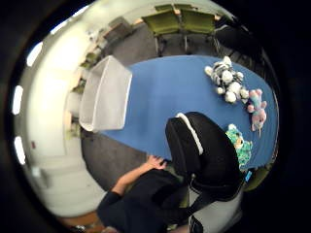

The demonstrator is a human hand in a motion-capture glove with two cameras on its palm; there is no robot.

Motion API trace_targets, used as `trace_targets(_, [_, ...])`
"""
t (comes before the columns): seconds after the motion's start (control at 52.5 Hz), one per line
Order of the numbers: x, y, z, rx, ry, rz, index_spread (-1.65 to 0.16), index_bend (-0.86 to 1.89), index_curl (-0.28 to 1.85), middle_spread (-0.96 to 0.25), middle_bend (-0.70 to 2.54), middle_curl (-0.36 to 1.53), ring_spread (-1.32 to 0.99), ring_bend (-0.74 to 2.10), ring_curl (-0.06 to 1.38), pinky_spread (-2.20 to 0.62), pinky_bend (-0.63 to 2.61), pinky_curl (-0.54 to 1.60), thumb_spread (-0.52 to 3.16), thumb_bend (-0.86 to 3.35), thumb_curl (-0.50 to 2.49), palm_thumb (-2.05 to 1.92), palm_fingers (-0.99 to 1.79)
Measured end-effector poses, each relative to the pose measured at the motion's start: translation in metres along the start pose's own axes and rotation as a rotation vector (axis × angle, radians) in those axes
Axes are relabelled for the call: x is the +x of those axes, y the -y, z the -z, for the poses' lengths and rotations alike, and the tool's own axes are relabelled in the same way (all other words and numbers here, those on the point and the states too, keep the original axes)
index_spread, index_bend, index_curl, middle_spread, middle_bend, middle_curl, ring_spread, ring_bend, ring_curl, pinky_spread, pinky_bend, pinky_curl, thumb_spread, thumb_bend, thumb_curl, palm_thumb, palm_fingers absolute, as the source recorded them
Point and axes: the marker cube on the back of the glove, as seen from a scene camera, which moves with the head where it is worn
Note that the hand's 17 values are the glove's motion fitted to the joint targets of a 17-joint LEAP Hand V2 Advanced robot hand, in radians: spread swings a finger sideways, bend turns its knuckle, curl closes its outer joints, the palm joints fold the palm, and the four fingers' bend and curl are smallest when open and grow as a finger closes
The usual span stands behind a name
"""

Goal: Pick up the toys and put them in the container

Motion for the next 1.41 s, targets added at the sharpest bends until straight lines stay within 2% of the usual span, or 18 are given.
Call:
trace_targets(0.114, [0.029,-0.01,-0.03,0.013,0.023,-0.033,-0.28,0.23,0.35,-0.11,0.22,0.28,-0.34,0.2,0.16,-0.13,0.4,0.28,1.42,0.0,0.16,0.01,0.28])
trace_targets(0.343, [0.07,-0.034,-0.123,-0.101,0.07,-0.056,-0.3,0.23,0.39,-0.13,0.21,0.31,-0.36,0.2,0.18,-0.13,0.38,0.3,1.39,-0.02,0.18,-0.02,0.29])
trace_targets(0.533, [0.084,-0.048,-0.177,-0.154,0.112,-0.077,-0.3,0.21,0.42,-0.15,0.22,0.34,-0.37,0.19,0.18,-0.13,0.39,0.32,1.31,-0.04,0.18,-0.06,0.27])
trace_targets(0.667, [0.089,-0.051,-0.191,-0.155,0.198,-0.092,-0.31,0.18,0.42,-0.15,0.23,0.35,-0.38,0.19,0.19,-0.12,0.39,0.32,1.25,-0.05,0.17,-0.07,0.28])
trace_targets(0.819, [0.09,-0.062,-0.202,-0.207,0.176,-0.102,-0.32,0.16,0.42,-0.16,0.22,0.36,-0.39,0.22,0.21,-0.1,0.45,0.34,1.19,-0.03,0.19,-0.02,0.31])
trace_targets(0.971, [0.086,-0.078,-0.2,-0.185,0.189,-0.082,-0.33,0.19,0.42,-0.16,0.2,0.37,-0.39,0.22,0.22,-0.09,0.51,0.36,1.14,0.0,0.24,0.06,0.32])
trace_targets(1.067, [0.085,-0.082,-0.194,-0.094,0.213,-0.06,-0.35,0.33,0.46,-0.15,0.15,0.35,-0.4,0.23,0.22,-0.12,0.48,0.35,1.19,0.06,0.27,0.18,0.42])
trace_targets(1.143, [0.08,-0.088,-0.191,-0.009,0.19,-0.047,-0.36,0.39,0.49,-0.17,0.19,0.35,-0.43,0.3,0.23,-0.19,0.47,0.34,1.24,0.11,0.31,0.3,0.6])
trace_targets(1.219, [0.079,-0.087,-0.185,0.038,0.158,-0.028,-0.36,0.27,0.47,-0.21,0.24,0.37,-0.47,0.42,0.26,-0.27,0.56,0.35,1.27,0.19,0.36,0.46,0.83])
trace_targets(1.295, [0.081,-0.079,-0.178,0.065,0.158,-0.023,-0.36,0.17,0.47,-0.24,0.28,0.38,-0.49,0.5,0.29,-0.33,0.62,0.37,1.22,0.22,0.41,0.56,0.94])
trace_targets(1.409, [0.083,-0.071,-0.178,-0.012,0.166,-0.015,-0.36,0.09,0.44,-0.33,0.39,0.43,-0.51,0.67,0.35,-0.4,0.65,0.38,1.08,0.21,0.49,0.62,1.14])
